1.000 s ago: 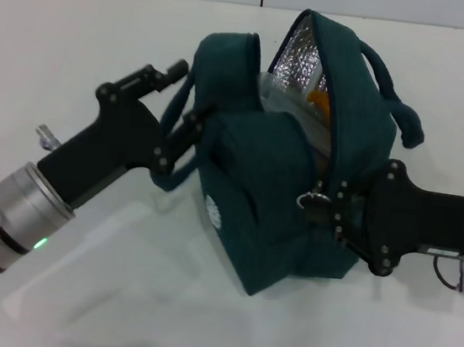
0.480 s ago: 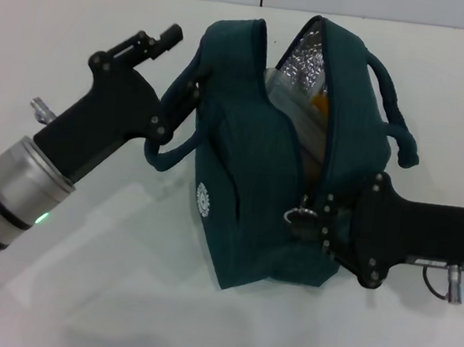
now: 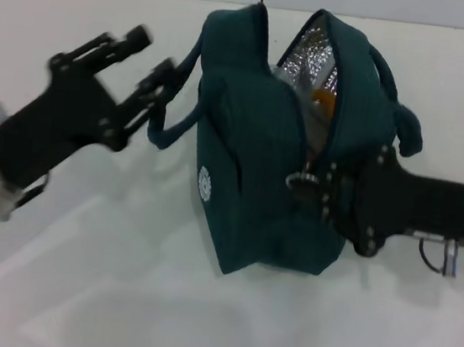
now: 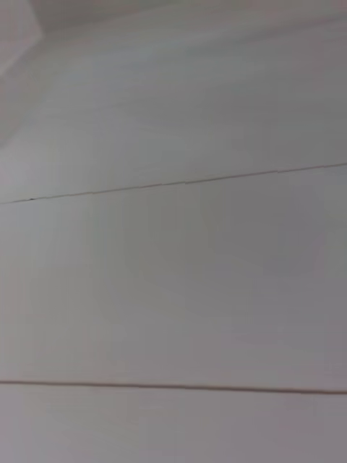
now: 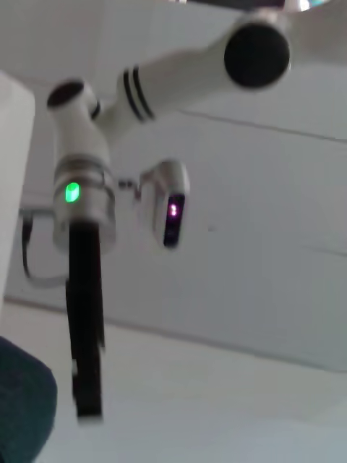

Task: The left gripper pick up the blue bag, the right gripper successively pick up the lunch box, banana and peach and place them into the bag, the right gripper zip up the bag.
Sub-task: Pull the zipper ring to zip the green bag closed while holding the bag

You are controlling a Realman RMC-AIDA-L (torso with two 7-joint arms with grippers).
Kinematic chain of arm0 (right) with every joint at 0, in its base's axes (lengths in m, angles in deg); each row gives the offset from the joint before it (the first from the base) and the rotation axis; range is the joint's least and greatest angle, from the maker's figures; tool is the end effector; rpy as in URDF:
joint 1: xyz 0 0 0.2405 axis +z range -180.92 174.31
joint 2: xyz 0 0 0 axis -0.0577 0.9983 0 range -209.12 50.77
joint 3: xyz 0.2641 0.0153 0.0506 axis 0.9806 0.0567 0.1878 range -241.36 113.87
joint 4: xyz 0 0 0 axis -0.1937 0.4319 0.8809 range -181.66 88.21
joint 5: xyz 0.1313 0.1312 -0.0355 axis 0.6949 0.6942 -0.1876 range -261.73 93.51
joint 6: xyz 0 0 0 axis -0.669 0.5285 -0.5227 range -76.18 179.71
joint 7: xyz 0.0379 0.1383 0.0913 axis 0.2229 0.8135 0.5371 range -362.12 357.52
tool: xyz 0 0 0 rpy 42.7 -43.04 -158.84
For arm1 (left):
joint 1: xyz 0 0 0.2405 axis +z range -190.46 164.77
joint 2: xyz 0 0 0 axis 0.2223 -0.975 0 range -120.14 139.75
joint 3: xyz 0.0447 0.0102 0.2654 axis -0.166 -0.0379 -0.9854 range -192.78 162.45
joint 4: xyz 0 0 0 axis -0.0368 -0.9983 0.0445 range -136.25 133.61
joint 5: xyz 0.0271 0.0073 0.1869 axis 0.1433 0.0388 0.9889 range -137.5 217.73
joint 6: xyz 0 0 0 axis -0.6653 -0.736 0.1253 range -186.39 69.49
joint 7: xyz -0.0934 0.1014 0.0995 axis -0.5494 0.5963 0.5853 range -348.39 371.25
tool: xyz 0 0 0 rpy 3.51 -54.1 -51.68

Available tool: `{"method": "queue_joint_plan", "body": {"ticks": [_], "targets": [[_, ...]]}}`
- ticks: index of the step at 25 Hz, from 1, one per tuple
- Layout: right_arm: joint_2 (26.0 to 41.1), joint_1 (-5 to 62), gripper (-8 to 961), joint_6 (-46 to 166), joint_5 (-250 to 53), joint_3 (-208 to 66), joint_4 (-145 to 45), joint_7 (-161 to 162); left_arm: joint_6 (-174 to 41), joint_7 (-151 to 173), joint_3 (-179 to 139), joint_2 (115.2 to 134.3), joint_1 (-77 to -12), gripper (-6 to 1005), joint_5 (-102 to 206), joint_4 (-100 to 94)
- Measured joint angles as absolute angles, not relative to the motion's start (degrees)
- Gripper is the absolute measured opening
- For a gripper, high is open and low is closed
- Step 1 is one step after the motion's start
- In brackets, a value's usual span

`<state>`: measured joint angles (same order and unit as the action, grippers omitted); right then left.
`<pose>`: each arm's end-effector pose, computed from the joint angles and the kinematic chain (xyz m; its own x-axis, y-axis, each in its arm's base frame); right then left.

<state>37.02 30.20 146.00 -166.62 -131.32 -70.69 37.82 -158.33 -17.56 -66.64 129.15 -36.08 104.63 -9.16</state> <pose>0.1889 0.3038 -0.0535 0.7350 0.2543 -0.6286 0.1189 -0.9610 -0.2498 -0.2416 0.2856 -0.0168 0.5260 -0.2445 0.8146 0.4439 -0.7381 -0.5081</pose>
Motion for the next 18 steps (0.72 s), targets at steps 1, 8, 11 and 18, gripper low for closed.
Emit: {"method": "queue_joint_plan", "body": {"ticks": [1, 8, 11, 18], "targets": [[37.01, 30.3, 31, 145.6, -165.6, -131.6, -70.6, 36.7, -158.7, -19.0, -66.9, 129.17, -34.7, 480, 104.7, -10.8], [37.0, 31.7, 32, 144.0, -155.2, -135.2, -70.5, 32.7, -161.1, -19.9, -69.0, 128.86, -27.3, 477, 109.2, -14.9], [37.01, 33.0, 32, 143.1, -152.4, -137.6, -70.9, 32.4, -161.3, -19.7, -69.3, 129.26, -25.9, 476, 112.3, -15.3], [37.01, 35.2, 32, 139.7, -145.2, -146.8, -70.6, 30.1, -155.4, -18.7, -70.4, 129.79, -30.2, 472, 114.3, -9.0]]}}
